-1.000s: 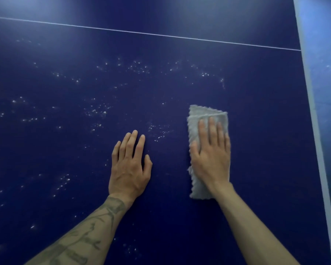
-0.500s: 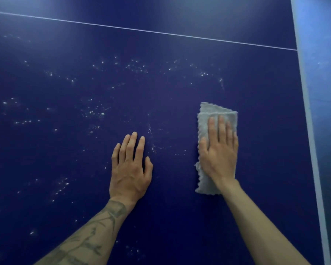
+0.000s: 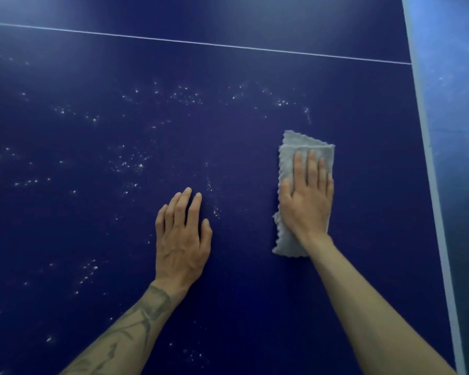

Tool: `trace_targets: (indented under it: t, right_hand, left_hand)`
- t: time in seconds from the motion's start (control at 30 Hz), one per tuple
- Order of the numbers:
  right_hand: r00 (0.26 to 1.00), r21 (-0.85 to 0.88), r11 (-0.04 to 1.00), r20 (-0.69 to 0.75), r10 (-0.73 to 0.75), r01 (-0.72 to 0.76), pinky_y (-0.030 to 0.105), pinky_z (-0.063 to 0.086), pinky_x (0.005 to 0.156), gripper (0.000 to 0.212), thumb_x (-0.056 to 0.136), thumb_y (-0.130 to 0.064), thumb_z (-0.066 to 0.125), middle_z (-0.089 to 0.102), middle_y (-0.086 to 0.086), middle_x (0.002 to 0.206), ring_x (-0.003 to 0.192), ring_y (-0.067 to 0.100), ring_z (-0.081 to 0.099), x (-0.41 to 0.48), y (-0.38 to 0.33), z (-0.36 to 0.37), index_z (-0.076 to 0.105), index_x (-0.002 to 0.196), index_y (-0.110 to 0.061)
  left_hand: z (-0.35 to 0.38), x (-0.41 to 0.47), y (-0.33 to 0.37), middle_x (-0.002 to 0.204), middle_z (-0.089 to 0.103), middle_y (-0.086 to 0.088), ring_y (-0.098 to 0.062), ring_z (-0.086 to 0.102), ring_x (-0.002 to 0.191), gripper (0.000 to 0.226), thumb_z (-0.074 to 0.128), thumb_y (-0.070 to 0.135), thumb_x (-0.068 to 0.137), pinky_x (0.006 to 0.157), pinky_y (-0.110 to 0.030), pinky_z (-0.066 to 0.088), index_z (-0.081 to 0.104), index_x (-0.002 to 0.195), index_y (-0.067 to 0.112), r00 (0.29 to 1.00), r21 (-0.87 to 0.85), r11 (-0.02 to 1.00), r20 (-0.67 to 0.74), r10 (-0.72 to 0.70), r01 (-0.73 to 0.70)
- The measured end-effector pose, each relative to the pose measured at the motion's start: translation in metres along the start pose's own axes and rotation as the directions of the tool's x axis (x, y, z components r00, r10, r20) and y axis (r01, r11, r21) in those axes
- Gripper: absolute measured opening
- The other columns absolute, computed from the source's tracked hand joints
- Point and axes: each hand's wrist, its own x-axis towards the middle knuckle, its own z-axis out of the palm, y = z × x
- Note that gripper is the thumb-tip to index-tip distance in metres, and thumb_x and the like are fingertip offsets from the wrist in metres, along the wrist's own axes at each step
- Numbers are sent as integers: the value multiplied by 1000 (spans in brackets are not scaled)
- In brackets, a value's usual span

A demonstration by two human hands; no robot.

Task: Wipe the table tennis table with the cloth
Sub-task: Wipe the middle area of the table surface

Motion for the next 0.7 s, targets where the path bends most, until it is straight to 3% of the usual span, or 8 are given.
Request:
trace_targets:
  t: [0.1, 0.2, 0.3, 0.37, 0.43, 0.53, 0.63, 0.7]
  right_hand:
    - [998, 9, 998, -40, 58, -57, 50, 2, 133, 69, 109, -44, 16, -7, 6, 179, 165, 25, -10, 21, -39, 2, 0, 171, -21]
    - [985, -1, 985, -7, -173, 173, 51, 5, 133, 69, 107, -43, 19, -3, 8, 179, 165, 27, -6, 7, -88, 18, 6, 171, -21]
    - [909, -27, 908, 26, -417, 418, 50, 9, 134, 69, 109, -42, 30, 0, 6, 179, 166, 24, -4, -21, -81, 27, 11, 171, -21]
    - [936, -33, 936, 26, -351, 351, 48, 7, 134, 68, 109, -44, 29, -1, 3, 179, 165, 22, -4, -15, -49, 21, 8, 172, -24]
    - [987, -29, 987, 28, -160, 161, 47, 4, 134, 68, 108, -47, 21, -4, 1, 179, 165, 20, -6, 5, -20, 8, 6, 171, -26]
    - [998, 16, 998, -14, 65, -65, 49, 0, 134, 68, 108, -46, 14, -8, 1, 179, 165, 20, -10, 47, -6, -6, -1, 171, -25]
    - [997, 38, 997, -44, 68, -66, 50, -2, 134, 68, 110, -43, 19, -9, 5, 179, 165, 24, -11, 81, -38, -3, -2, 171, -22]
    - [997, 19, 997, -23, -71, 72, 50, 0, 134, 68, 110, -42, 21, -6, 7, 179, 165, 26, -8, 85, -70, 4, 1, 171, -22]
  left_hand:
    - [-5, 23, -5, 160, 41, -14, -33, 40, 146, 51, 48, 25, 104, 122, -52, 31, 49, 151, 6, 999, -5, 1000, -46, -7, 7]
    - [-6, 54, -4, 160, 42, -16, -35, 42, 145, 49, 47, 22, 105, 121, -53, 32, 48, 150, 4, 995, -3, 999, -91, -40, 40]
    - [-6, 84, 1, 161, 40, -17, -35, 39, 147, 49, 43, 24, 106, 123, -53, 29, 45, 151, 3, 995, -11, 999, -90, -44, 44]
    - [-4, 102, 7, 163, 37, -17, -35, 36, 150, 49, 45, 23, 108, 125, -53, 26, 44, 153, 4, 997, -11, 999, -62, -37, 37]
    - [1, 113, 12, 166, 34, -16, -34, 31, 154, 51, 45, 24, 109, 127, -52, 22, 42, 156, 5, 999, -5, 999, -15, -33, 33]
    - [11, 115, 13, 169, 29, -14, -31, 24, 158, 54, 40, 30, 110, 130, -50, 16, 37, 159, 8, 1000, 54, 998, 8, -17, 16]
    - [17, 115, 9, 168, 29, -13, -30, 23, 158, 55, 35, 34, 109, 131, -50, 15, 36, 159, 10, 1000, 72, 997, -19, -5, 6]
    - [16, 116, 9, 168, 29, -13, -30, 23, 158, 56, 36, 34, 107, 130, -50, 16, 36, 158, 10, 1000, 79, 997, -21, -6, 8]
